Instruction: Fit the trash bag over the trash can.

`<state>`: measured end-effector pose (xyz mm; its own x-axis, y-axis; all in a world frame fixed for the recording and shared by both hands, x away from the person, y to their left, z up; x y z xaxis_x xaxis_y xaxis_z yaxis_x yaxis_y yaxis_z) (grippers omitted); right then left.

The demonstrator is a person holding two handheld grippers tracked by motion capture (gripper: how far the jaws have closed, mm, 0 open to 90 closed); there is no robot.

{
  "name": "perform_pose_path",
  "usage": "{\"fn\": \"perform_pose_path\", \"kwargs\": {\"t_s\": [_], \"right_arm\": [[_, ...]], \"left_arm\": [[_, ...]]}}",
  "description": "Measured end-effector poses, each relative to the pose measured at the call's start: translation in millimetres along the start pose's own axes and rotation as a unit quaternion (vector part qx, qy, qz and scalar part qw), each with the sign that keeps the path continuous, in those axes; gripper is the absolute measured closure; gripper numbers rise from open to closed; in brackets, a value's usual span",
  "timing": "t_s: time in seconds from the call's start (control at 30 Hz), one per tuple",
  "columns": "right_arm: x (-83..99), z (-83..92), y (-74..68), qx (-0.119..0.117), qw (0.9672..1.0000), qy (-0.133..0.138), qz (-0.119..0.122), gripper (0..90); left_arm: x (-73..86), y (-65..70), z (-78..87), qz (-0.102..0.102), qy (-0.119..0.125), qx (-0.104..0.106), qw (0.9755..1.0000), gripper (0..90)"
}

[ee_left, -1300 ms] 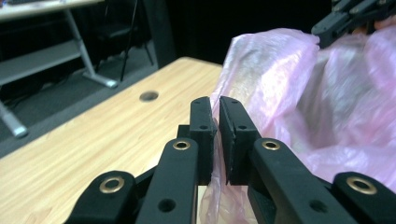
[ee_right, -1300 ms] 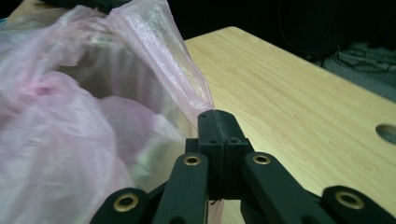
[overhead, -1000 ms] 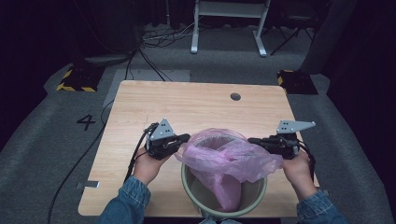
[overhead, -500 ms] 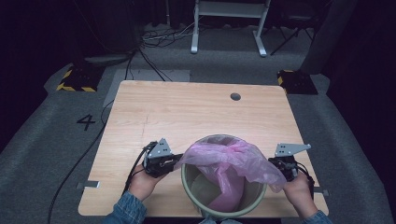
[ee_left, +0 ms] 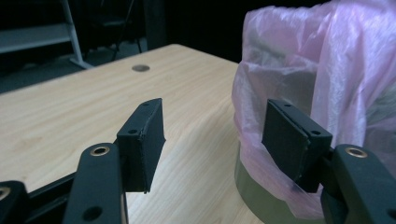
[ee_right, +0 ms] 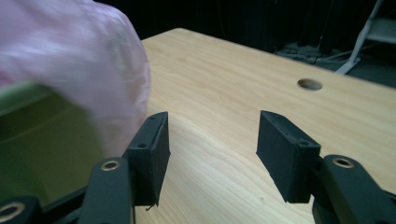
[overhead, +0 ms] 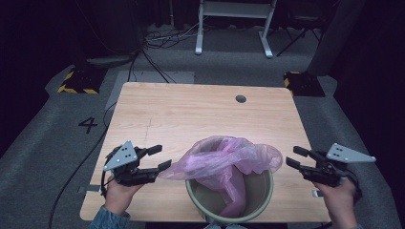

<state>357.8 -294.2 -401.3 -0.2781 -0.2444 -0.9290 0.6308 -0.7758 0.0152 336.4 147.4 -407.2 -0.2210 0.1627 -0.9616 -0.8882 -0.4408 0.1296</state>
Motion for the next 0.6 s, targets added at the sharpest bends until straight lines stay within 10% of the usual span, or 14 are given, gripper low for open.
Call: {"fn": "perform_pose_path", "kwargs": {"t_s": [0.23,0.6], "right_arm": [[-21.7,24.3,-17.9,-0.025,0.9986,0.020,0.041,40.5],[-69.7,1.0,-58.8,-0.104,0.9904,0.030,0.086,36.3]], "left_arm": [[-5.7,4.5,7.6,-0.006,0.001,-0.001,1.0000,38.0],[-27.6,33.3,5.8,-0.045,0.005,0.024,0.9987,37.7]]}}
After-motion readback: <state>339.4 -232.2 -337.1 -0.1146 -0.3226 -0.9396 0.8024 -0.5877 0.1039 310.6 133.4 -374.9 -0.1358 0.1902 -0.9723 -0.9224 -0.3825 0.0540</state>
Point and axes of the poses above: each handheld gripper's, and its own axes: z roughly backward along the jaws, x roughly out of its underside, y roughly to its right, the point moved 8 cm from there along -z, roughly forward along the jaws, and after that the axes turned 9 degrees about x, right-handed, at the moved point
